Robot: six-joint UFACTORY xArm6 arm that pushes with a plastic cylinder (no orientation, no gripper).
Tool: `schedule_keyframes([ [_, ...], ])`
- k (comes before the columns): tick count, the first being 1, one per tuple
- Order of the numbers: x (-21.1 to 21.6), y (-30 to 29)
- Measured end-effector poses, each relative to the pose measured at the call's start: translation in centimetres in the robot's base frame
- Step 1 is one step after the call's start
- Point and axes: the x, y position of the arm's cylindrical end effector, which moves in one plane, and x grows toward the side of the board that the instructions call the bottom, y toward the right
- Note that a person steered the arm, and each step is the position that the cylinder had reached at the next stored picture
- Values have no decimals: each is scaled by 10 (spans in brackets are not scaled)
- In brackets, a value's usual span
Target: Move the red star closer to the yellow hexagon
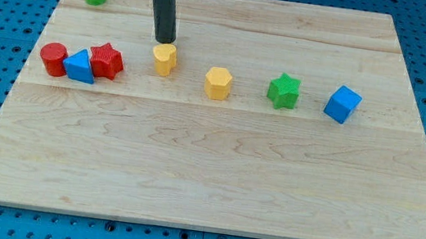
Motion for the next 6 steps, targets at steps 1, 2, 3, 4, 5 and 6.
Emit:
schedule_keyframes([
  [1,4,-16],
  [2,4,-69],
  [3,30,-84],
  [4,67,-89],
  [5,94,-81],
  [6,127,-72],
])
